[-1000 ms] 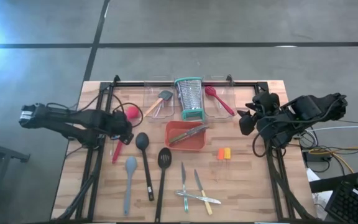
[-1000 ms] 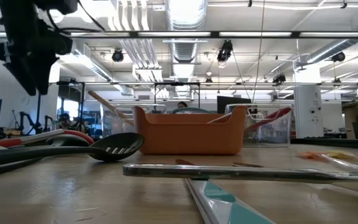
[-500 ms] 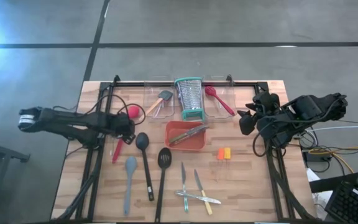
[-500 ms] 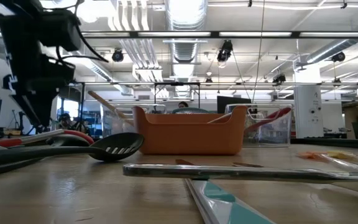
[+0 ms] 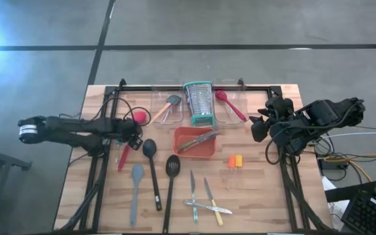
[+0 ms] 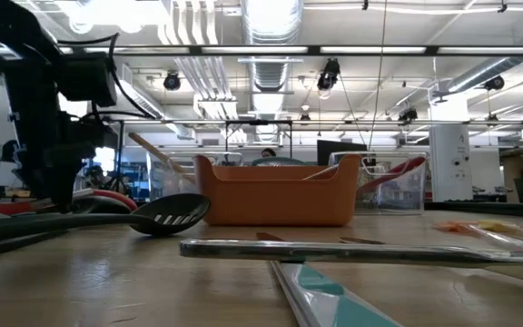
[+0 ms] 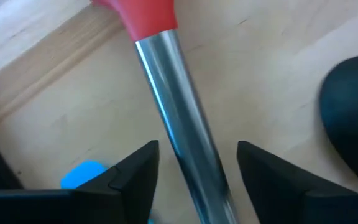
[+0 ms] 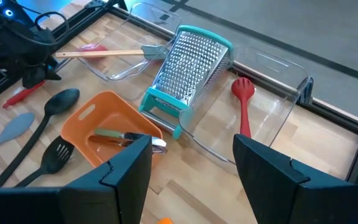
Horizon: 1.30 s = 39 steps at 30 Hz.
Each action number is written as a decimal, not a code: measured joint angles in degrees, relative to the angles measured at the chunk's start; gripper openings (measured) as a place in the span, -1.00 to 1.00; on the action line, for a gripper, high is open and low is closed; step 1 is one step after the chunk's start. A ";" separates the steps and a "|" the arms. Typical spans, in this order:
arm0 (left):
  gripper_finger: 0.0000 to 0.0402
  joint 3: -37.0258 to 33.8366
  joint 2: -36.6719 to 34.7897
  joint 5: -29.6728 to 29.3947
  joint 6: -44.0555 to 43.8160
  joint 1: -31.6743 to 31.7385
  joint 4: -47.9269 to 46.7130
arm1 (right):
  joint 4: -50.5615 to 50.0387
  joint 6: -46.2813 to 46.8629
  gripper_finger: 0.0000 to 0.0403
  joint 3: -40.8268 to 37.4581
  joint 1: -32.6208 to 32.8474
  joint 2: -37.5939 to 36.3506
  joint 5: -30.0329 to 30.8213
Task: Pick & Place Kitchen Items
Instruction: Put the red serving spoon into the right transparent bin
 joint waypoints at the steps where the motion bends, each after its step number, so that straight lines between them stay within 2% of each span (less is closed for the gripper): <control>1: 0.03 -0.49 0.00 -0.04 -0.01 0.21 0.80 | 0.00 0.00 0.09 0.00 0.00 0.00 0.00; 4: -0.21 -2.14 -0.04 0.00 -1.14 0.67 3.56 | 0.02 0.00 0.09 0.00 0.00 0.00 0.00; 8: -0.63 -2.87 -0.12 -0.60 -7.03 0.75 5.51 | 0.02 0.00 0.09 0.00 0.00 0.00 0.00; 9: -0.66 -2.85 -0.23 -0.68 -7.73 0.73 5.74 | 0.02 0.00 0.09 0.00 0.00 0.00 0.00; 16: -0.66 -0.19 -0.85 -4.09 -9.38 0.72 7.06 | 0.02 -0.06 0.09 0.00 -0.02 0.00 0.01; 22: -0.66 5.33 -2.63 -3.97 -8.96 0.72 3.89 | 0.01 0.85 0.09 0.00 -0.02 0.00 -1.68; 27: -0.66 12.64 -5.20 -3.58 -6.47 0.61 -2.77 | 0.02 1.29 0.09 0.00 -0.02 0.00 -3.00; 31: -0.74 19.29 -7.36 -4.06 -4.17 0.59 -3.72 | 0.02 2.21 0.09 0.00 -0.02 0.00 -3.02; 39: -0.76 30.71 -9.12 -10.72 -0.90 0.56 -14.58 | 1.77 2.97 0.09 0.00 0.00 0.00 -2.93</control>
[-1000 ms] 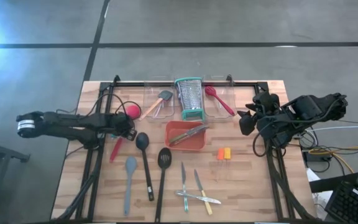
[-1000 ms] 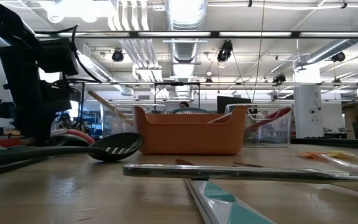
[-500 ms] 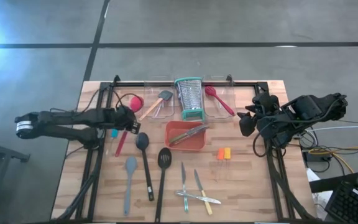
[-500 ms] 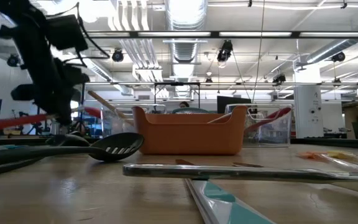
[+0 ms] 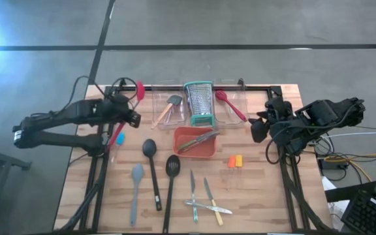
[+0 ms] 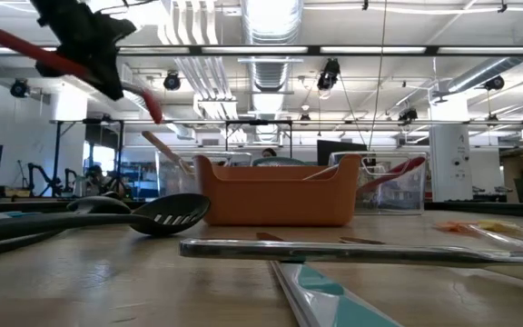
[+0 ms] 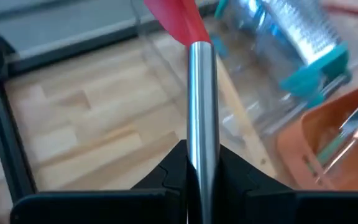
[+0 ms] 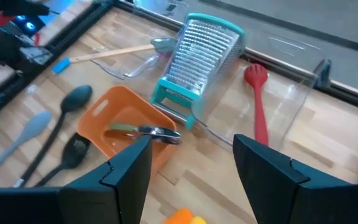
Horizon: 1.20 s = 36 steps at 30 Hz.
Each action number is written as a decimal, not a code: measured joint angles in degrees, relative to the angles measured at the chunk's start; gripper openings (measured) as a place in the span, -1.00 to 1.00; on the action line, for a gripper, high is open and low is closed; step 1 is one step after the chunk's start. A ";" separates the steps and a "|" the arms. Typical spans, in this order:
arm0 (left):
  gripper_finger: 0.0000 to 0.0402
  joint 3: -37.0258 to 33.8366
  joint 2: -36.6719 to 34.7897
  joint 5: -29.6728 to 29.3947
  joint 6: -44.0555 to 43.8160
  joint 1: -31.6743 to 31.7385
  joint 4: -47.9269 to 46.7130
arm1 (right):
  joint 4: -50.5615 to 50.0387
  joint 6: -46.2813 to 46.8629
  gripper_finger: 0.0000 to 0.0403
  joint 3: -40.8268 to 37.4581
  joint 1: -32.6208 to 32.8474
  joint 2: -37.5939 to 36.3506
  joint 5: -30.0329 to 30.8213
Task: Pick & Place Kitchen Items
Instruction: Put the red serving spoon into the right transparent bin
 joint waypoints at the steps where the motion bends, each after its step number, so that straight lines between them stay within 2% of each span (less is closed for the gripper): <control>1: -0.76 0.69 -0.27 -0.24 1.29 0.05 1.17 | 1.15 -0.24 0.09 -0.02 -0.02 0.00 0.32; 5: -0.76 0.99 -1.38 1.99 7.73 0.03 16.67 | 11.63 -5.85 0.09 -0.20 -0.02 0.63 3.00; 11: -0.76 -1.28 0.25 11.89 15.25 -0.02 46.85 | 34.57 -24.90 0.09 -0.24 0.09 3.68 4.66; 16: -0.76 -3.57 5.63 25.08 14.80 -0.02 74.81 | 52.57 -40.26 0.09 -0.24 0.09 8.60 5.08; 20: -0.76 -3.79 11.19 29.81 11.15 0.00 90.55 | 61.42 -47.16 0.09 -0.24 0.09 12.35 4.85; 26: -0.76 -0.22 20.07 36.08 7.70 -0.41 101.40 | 71.40 -51.03 0.09 -0.24 -0.40 17.10 4.80; 30: -0.76 4.15 24.65 40.06 7.55 -0.87 104.79 | 73.15 -51.28 0.09 -0.24 -1.49 18.99 4.88; 34: -0.76 8.88 27.62 44.26 10.79 -1.44 106.25 | 75.64 -49.32 0.09 -0.24 -2.85 19.49 4.63; 36: -0.76 11.02 29.25 46.54 13.38 -1.86 106.40 | 78.05 -49.78 0.09 -0.24 -3.57 19.50 2.14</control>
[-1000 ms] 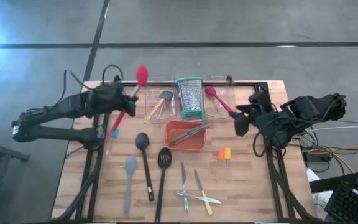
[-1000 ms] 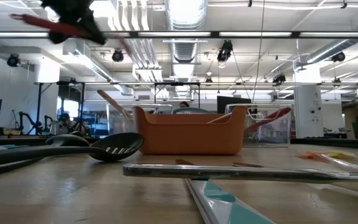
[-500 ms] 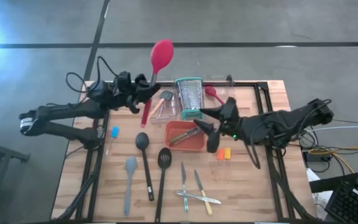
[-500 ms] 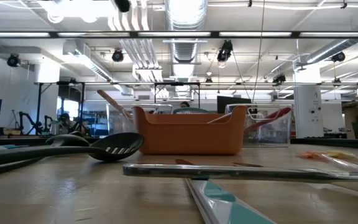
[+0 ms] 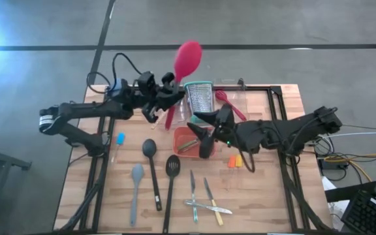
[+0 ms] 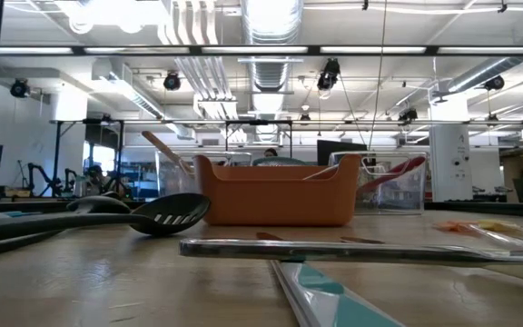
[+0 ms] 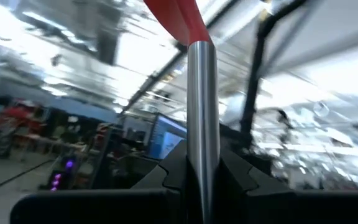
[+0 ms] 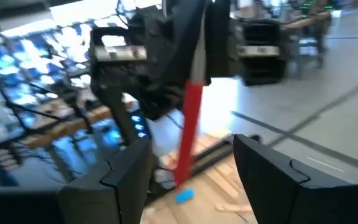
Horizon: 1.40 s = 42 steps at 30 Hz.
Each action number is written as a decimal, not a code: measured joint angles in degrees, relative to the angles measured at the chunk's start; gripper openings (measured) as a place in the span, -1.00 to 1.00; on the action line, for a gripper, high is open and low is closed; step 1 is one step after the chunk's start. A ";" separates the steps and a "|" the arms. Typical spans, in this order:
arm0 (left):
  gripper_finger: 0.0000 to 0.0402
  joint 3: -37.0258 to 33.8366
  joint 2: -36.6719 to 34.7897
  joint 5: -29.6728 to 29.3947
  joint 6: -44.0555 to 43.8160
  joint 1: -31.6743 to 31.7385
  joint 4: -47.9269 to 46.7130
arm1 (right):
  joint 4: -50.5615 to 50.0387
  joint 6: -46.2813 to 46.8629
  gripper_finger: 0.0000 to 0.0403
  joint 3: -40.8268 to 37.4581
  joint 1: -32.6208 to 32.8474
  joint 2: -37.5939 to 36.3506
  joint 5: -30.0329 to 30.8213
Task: Pick & Place Kitchen Items
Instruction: Put the red serving spoon into the right transparent bin
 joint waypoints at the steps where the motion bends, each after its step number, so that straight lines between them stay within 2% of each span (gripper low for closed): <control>1: -0.76 1.09 0.94 0.97 0.89 -0.15 0.00 | 0.85 -0.02 0.09 0.00 -0.46 0.00 -1.53; 10: -0.76 10.57 8.65 9.08 0.37 -0.58 0.03 | 1.38 -0.01 0.09 0.01 -3.30 0.17 -7.41; 20: -0.76 18.23 14.60 15.87 -2.82 -0.78 -0.03 | 1.21 -1.64 0.07 0.02 -4.88 1.75 -8.28; 24: -0.76 19.03 15.13 17.10 -3.66 -0.97 0.15 | 1.13 -2.46 -0.13 0.02 -5.38 1.74 -8.28; 29: -0.77 19.05 15.06 17.43 -3.98 -0.89 0.39 | 0.59 -4.30 -0.77 0.02 -5.59 1.32 -9.24; 35: -0.77 18.99 15.06 18.67 -5.23 -0.89 0.47 | -2.72 -4.37 -0.77 0.62 -5.54 0.48 -10.34; 37: -0.71 18.98 14.90 19.47 -7.38 -0.58 0.16 | -3.99 -4.10 -0.77 0.83 -5.52 -0.17 -10.42; 42: -0.26 19.03 14.68 22.74 -11.21 0.82 0.02 | -10.05 -3.94 -0.77 2.51 -5.39 -2.29 -10.31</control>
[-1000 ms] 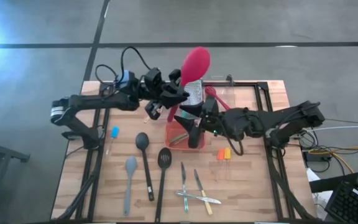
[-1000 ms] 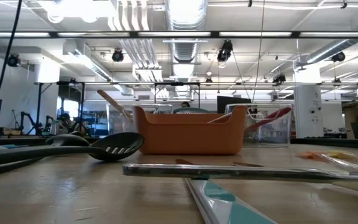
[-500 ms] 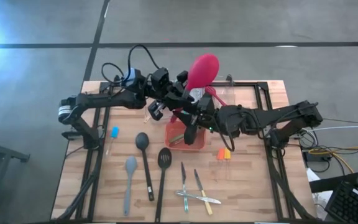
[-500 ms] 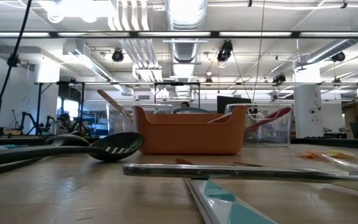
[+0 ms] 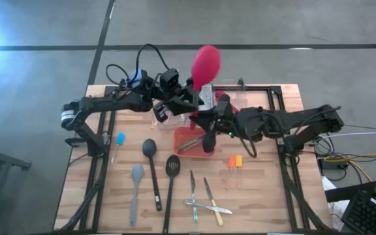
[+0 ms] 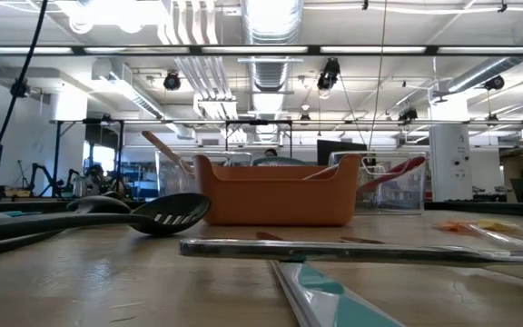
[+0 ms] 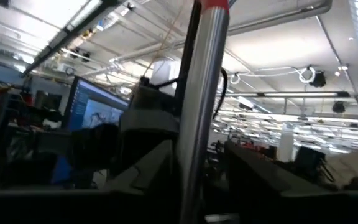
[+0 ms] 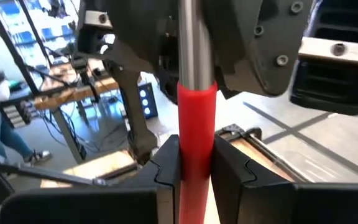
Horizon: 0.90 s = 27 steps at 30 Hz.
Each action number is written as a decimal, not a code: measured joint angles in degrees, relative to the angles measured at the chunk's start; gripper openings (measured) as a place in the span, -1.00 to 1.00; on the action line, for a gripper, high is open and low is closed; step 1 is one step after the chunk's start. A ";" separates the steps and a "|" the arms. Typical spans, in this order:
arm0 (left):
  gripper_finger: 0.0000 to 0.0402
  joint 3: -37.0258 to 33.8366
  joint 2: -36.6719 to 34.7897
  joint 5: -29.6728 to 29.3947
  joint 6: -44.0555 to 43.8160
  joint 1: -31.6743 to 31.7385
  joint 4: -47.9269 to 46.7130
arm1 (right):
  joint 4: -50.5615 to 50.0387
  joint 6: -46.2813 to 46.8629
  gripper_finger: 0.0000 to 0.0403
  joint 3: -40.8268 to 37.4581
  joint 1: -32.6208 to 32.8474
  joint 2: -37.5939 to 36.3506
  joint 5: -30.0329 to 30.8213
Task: Pick & Place Kitchen Items
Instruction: Put the red serving spoon into the right transparent bin
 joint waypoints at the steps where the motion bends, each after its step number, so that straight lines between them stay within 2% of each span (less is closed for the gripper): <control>1: -0.18 0.01 -0.21 0.92 -0.58 0.35 -0.11 | -1.67 0.25 -0.77 0.55 0.05 -0.36 -0.02; 4: -0.02 -0.01 -0.91 2.01 -1.61 1.28 -0.61 | -7.28 1.25 -0.77 2.39 0.39 -1.13 -0.24; 8: 0.08 -0.01 -1.82 5.57 -1.91 3.53 -2.23 | -17.37 3.40 -0.77 6.69 1.52 -2.46 -0.92; 11: 0.09 -0.09 -3.18 9.81 -1.64 5.97 -7.54 | -23.61 4.90 -0.78 10.82 2.38 -3.29 -0.38; 16: 0.08 -1.03 -5.69 8.82 2.96 9.96 -20.61 | -39.07 8.48 -0.78 19.23 3.40 -4.63 1.09; 20: 0.08 -2.36 -10.37 0.06 14.94 12.05 -37.21 | -57.57 17.39 -0.78 23.25 4.42 -4.84 1.71; 23: 0.08 -3.12 -14.56 -11.89 26.59 12.39 -52.38 | -70.30 26.56 -0.78 24.08 4.48 -6.36 0.24; 25: 0.08 -3.38 -16.80 -20.60 32.94 12.29 -59.93 | -72.17 30.58 -0.78 22.90 4.09 -7.64 -1.51; 27: 0.08 -3.42 -18.63 -26.17 36.15 12.02 -65.05 | -70.38 29.62 -0.78 20.41 2.41 -9.66 -3.54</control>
